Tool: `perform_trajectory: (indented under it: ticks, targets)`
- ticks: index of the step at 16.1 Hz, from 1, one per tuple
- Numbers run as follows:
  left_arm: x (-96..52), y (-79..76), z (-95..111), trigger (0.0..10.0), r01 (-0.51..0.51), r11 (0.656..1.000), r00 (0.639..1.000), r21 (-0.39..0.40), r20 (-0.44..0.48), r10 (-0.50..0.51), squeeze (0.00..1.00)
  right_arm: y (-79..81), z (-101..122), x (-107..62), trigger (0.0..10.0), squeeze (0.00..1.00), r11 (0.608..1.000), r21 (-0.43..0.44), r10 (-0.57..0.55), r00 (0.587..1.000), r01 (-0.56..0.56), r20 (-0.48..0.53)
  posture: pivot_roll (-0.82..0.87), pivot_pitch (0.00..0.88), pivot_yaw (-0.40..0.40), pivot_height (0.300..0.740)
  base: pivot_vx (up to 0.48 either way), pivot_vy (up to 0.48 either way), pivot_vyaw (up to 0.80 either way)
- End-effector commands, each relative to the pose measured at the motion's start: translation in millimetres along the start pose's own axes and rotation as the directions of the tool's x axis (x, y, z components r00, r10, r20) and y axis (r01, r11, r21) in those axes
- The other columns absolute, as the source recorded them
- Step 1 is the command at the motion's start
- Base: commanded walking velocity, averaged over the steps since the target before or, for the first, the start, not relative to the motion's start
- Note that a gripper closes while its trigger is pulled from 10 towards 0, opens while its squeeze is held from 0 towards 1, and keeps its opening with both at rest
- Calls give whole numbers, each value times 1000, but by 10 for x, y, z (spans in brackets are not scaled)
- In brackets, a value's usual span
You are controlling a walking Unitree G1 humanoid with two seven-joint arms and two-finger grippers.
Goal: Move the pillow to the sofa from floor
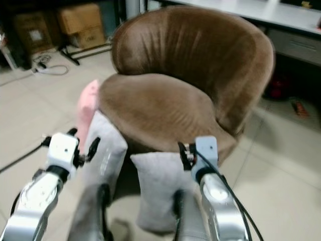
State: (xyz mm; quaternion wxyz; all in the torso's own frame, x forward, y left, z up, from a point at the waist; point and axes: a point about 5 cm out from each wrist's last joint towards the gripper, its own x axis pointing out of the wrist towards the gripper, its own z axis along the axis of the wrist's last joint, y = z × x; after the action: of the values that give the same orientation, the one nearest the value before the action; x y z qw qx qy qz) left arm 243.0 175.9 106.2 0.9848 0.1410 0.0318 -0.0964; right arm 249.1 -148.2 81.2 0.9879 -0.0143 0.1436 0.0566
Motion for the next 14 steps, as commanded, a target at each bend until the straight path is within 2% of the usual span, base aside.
perform_trajectory:
  ticks: [1, 3, 5, 6, 7, 10, 11, 14]
  targets:
    - [-15, -2, -61, 10000, 8, 1000, 1000, 3, -30, -8, 0, 1, -23, 21, 10000, 0, 1000, -10, 11, 1000, -11, -28, 12, 0, -26, 465, 0, 0, 0]
    - [-18, -3, -70, 10000, 7, 1000, 999, 3, -31, -7, 0, 5, -47, 35, 10000, 0, 1000, -22, 22, 999, -23, -48, 11, 0, -29, 446, 0, 0, 0]
    - [-23, -9, -73, 10000, 9, 1000, 999, 0, -32, -9, 0, 30, -75, 75, 10000, 0, 998, -31, 49, 996, -51, -70, 12, 0, -32, 446, 0, 0, 0]
    - [-23, -22, -73, 10000, 25, 1000, 999, -3, -30, -25, 0, 41, -86, 122, 10000, 749, 998, -24, 64, 995, -66, -82, 13, 0, -34, 446, 0, 0, 0]
    - [-15, -60, -77, 10000, 80, 997, 996, -10, -32, -80, 0, 41, -92, 214, 10000, 1000, 997, 8, 76, 993, -75, -88, 16, 0, -38, 446, 0, 0, 0]
    - [-13, -143, -113, 10000, 212, 977, 975, -7, -59, -212, 0, 127, -117, 354, 10000, 1000, 991, -12, 134, 984, -137, -116, 21, 0, -36, 446, 0, 0, 0]
    - [-12, -154, -118, 10000, 269, 963, 961, -19, -63, -270, 0, 219, -197, 452, 10000, 1000, 982, -29, 179, 969, -187, -173, 26, 0, -33, 446, 0, 0, 0]
    - [-27, -184, -103, 10000, 363, 931, 929, -37, -65, -365, 0, 289, -352, 580, 10000, 1000, 972, -73, 195, 942, -223, -274, 30, 0, -20, 446, 0, 0, 0]
